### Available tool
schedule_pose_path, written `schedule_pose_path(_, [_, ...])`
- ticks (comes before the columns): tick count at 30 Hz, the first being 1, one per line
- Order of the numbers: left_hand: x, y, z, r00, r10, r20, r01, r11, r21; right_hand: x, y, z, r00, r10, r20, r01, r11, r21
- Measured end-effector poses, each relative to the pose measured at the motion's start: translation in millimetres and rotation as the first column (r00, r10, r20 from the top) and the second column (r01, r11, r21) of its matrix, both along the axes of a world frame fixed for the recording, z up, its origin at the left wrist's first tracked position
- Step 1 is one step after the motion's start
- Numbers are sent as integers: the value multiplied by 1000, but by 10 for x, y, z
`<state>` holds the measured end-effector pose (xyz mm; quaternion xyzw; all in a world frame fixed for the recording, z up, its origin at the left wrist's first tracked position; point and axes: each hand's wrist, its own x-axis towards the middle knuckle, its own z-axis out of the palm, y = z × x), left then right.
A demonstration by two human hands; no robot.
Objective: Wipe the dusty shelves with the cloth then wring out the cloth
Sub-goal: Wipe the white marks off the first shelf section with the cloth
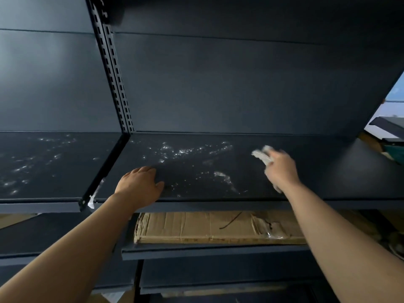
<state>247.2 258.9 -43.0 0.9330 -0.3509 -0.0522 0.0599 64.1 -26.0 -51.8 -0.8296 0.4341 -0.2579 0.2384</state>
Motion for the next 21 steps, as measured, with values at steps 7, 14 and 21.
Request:
schedule_pose_path(7, [161,109,-68,997,-70,-44,71,997,27,201,676,-208,990,48,-135,-51,998,-20])
schedule_pose_path(14, [202,149,-105,992,-111,-52,112,993,24,602,1600,-102,916,276,292,-363,879,309])
schedule_pose_path(21, [231,98,-48,991,-100,-84,104,994,44,335,983,154,919,-150,363,-62,858,510])
